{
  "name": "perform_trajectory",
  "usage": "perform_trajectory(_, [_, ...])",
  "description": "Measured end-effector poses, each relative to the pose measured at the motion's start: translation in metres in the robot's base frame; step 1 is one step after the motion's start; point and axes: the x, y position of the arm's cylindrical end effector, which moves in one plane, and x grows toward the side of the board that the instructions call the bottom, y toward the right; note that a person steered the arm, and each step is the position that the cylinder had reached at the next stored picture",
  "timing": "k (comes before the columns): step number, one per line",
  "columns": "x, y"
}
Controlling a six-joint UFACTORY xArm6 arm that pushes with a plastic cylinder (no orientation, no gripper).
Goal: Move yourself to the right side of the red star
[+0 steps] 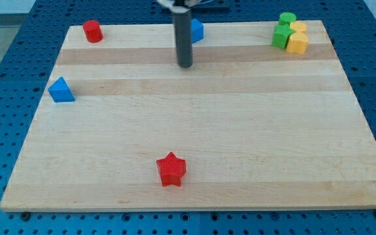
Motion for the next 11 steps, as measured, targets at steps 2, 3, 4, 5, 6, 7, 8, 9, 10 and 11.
perform_trajectory(2, [-0.085,0.031])
perform_trajectory(3, [-0.094,0.047])
perform_trajectory(4, [-0.111,0.048])
perform_trajectory(5, [-0.112,0.028])
perform_trajectory(6, [-0.103,-0.008])
perform_trajectory(7, [-0.079,-0.040])
perform_trajectory(8, [-0.052,-0.061])
perform_trajectory(9, [-0.063,-0.078])
perform_trajectory(10, [-0.080,-0.101])
perform_trajectory(11, [-0.082,-0.123])
